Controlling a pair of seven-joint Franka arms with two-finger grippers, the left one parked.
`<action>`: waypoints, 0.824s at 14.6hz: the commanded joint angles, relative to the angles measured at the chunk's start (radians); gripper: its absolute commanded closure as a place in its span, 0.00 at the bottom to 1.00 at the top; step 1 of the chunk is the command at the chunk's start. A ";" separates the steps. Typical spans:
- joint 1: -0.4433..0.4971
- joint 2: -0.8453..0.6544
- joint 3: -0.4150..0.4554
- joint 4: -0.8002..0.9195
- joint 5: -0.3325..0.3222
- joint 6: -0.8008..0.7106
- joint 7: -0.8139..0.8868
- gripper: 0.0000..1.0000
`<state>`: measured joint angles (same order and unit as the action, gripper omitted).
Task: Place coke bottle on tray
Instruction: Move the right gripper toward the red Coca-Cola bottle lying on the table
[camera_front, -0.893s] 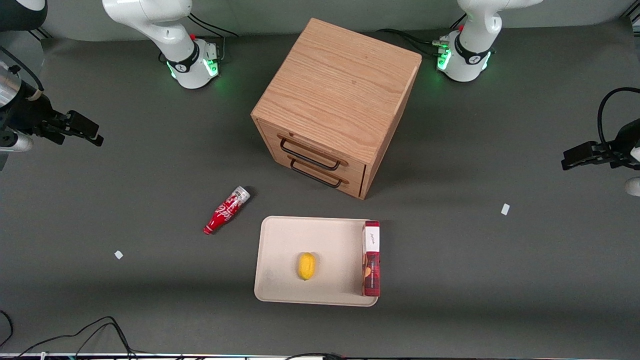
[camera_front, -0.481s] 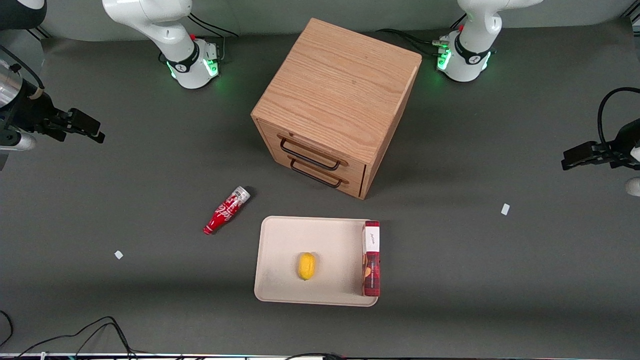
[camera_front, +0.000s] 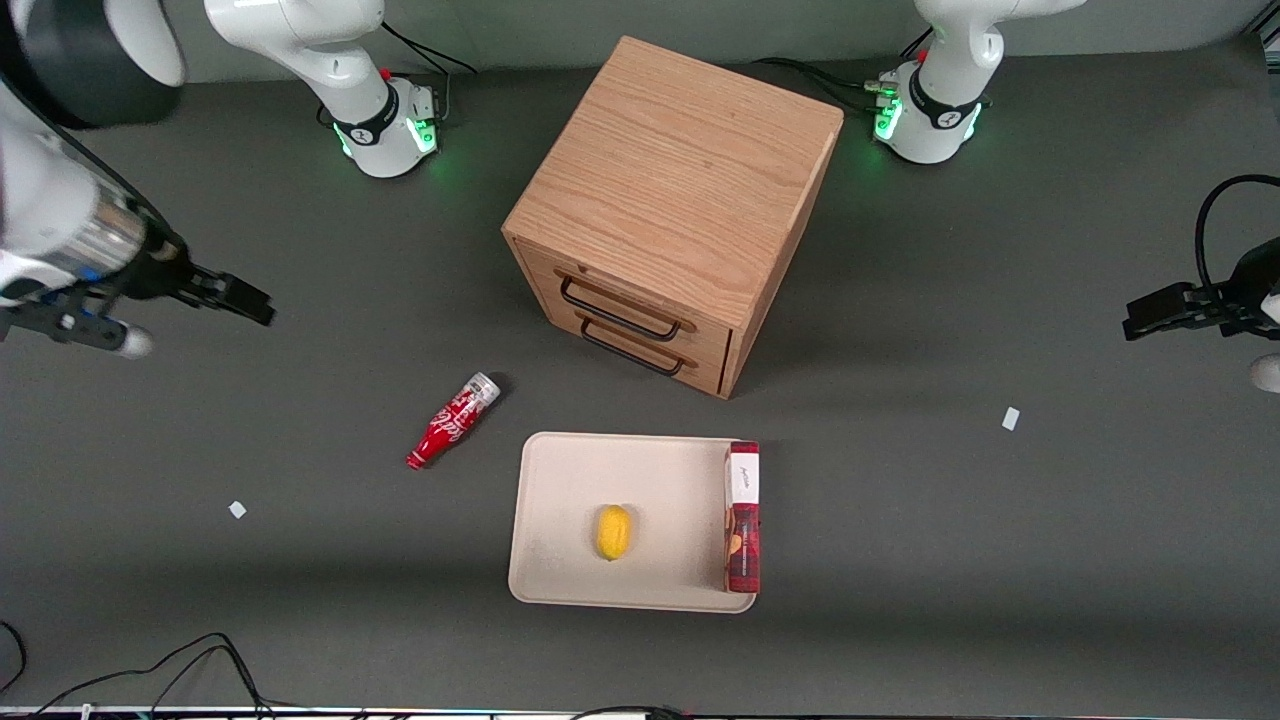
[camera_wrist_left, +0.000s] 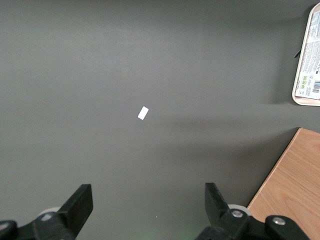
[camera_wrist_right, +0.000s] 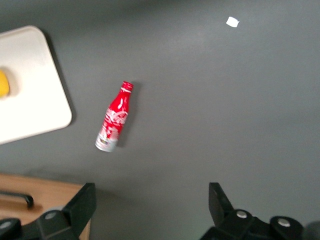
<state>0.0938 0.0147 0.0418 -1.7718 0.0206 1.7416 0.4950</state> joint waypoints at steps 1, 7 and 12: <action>0.006 0.062 0.049 -0.035 0.007 0.099 0.169 0.00; 0.035 0.197 0.085 -0.144 0.007 0.330 0.399 0.00; 0.058 0.272 0.087 -0.236 0.001 0.524 0.464 0.00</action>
<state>0.1501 0.2742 0.1273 -1.9817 0.0206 2.2068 0.9209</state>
